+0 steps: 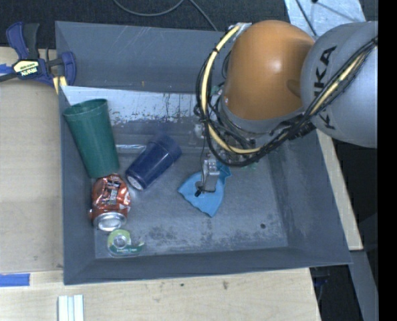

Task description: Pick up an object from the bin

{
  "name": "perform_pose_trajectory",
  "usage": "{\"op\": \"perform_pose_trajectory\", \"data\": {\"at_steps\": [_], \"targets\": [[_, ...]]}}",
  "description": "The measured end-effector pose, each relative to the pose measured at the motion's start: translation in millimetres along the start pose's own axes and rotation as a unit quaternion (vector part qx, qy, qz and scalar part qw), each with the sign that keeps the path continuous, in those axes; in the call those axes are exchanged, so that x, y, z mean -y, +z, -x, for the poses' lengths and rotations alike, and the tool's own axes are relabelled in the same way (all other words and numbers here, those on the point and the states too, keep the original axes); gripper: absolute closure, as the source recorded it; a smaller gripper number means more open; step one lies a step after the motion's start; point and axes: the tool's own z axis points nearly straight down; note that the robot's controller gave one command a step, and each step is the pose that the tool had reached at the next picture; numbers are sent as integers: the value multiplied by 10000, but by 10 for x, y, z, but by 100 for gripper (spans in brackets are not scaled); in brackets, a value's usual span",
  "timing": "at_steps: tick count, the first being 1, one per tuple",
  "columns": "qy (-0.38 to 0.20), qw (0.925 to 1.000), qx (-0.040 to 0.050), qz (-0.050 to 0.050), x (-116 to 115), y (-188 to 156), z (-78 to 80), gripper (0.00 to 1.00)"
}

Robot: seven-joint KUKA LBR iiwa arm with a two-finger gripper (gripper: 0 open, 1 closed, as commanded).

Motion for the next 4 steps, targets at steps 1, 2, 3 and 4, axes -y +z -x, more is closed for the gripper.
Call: {"op": "perform_pose_trajectory", "data": {"at_steps": [1,2,3,4], "targets": [[-115,9999,45,20,100,114,40,0],[159,9999,13,-2,494,528,6,0],[-126,9999,52,11,603,719,146,0],[-153,9999,66,18,636,808,216,0]]}}
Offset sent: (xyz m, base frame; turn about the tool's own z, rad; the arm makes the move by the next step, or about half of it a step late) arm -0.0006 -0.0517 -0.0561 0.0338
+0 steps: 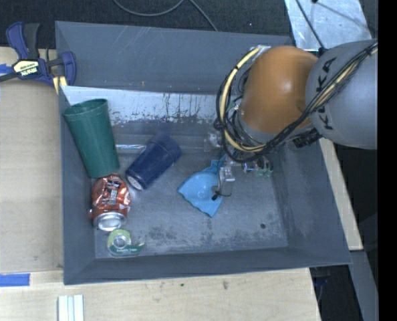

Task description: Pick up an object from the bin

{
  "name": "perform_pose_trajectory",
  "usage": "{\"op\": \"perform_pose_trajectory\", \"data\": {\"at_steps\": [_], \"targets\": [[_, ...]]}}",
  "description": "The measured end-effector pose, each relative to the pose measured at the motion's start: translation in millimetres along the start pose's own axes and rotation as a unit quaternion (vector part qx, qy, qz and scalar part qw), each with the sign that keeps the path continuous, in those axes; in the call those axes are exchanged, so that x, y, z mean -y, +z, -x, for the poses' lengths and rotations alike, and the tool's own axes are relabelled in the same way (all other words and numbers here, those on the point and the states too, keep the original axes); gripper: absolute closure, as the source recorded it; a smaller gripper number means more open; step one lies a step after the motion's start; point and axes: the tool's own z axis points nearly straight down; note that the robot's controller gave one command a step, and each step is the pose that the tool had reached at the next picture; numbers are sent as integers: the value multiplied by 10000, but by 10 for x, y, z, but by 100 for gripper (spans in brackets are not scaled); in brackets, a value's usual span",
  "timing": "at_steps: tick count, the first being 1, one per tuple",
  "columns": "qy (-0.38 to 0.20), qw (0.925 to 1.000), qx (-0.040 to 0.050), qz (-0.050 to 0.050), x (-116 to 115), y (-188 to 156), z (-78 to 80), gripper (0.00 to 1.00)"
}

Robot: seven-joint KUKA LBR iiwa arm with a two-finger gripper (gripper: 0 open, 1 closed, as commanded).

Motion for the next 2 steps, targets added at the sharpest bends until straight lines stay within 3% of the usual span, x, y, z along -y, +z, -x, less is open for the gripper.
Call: {"op": "perform_pose_trajectory", "data": {"at_steps": [1,2], "targets": [[-137,9999,15,-5,161,488,142,0],[52,9999,144,27,175,737,71,100]]}}
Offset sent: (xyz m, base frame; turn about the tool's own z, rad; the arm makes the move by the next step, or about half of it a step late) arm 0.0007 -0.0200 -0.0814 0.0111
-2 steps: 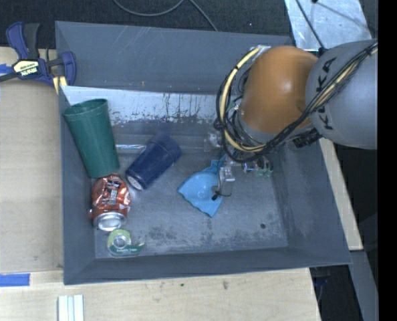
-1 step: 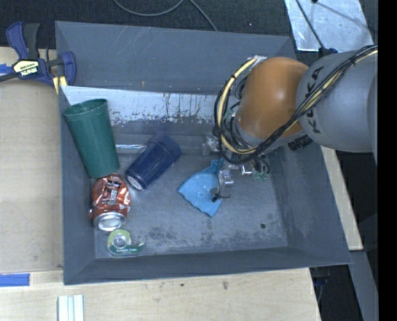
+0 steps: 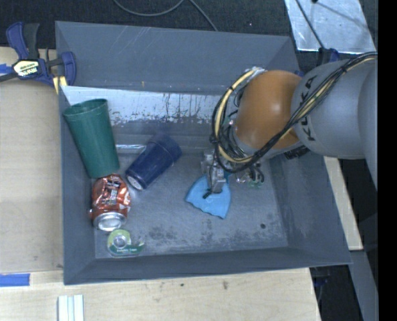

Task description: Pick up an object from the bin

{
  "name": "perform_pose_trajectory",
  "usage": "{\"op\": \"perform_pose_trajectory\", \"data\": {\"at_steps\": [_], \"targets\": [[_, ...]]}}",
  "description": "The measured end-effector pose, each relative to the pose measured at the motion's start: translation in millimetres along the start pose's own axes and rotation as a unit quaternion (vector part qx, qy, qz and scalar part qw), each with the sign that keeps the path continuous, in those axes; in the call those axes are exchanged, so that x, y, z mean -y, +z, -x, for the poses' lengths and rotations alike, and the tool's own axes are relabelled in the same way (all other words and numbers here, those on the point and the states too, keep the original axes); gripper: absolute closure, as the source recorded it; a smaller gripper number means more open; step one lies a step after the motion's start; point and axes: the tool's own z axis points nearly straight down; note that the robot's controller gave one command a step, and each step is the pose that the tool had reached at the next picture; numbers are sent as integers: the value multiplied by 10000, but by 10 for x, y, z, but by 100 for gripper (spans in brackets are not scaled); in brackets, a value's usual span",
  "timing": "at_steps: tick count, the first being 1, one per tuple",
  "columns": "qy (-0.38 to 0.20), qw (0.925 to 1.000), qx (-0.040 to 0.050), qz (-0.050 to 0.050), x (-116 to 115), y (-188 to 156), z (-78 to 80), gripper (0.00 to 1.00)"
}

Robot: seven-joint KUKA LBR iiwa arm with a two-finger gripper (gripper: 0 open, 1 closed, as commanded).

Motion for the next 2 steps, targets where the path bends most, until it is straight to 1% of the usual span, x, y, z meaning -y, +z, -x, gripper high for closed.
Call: {"op": "perform_pose_trajectory", "data": {"at_steps": [1,2], "targets": [[1,10000,0,0,0,0,0,100],[-207,9998,22,0,145,-760,-225,100]]}}
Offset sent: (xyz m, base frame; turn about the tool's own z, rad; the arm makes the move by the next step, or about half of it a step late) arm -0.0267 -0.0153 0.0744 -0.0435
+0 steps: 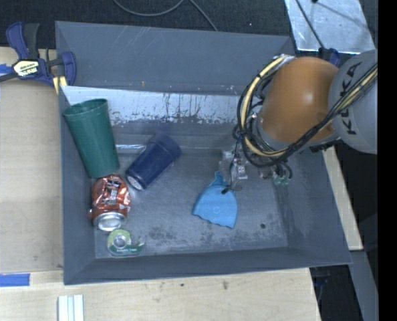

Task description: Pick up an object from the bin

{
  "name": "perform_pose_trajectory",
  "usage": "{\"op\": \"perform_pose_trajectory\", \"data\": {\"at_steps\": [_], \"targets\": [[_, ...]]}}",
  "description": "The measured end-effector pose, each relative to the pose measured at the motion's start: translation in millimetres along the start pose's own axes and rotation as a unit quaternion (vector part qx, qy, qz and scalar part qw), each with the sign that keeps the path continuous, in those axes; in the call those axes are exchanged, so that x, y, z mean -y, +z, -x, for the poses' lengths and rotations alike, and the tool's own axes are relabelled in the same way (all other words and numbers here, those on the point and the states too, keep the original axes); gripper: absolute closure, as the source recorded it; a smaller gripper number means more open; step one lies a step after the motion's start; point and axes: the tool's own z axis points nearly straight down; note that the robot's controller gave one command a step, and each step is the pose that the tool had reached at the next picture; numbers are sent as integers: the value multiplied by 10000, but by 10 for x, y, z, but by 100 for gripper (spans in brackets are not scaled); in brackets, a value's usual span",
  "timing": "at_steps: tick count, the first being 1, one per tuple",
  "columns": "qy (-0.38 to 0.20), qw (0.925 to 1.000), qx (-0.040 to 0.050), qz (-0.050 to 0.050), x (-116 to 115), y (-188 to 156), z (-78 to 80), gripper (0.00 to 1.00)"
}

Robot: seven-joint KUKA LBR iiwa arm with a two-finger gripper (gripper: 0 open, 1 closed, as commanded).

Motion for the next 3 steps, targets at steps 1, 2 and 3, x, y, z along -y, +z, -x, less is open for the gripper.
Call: {"op": "perform_pose_trajectory", "data": {"at_steps": [1,2,3], "targets": [[3,10000,-1,0,1,0,0,0],[4,10000,-1,0,2,0,0,0],[-353,9994,10,1,58,79,4,0]]}}
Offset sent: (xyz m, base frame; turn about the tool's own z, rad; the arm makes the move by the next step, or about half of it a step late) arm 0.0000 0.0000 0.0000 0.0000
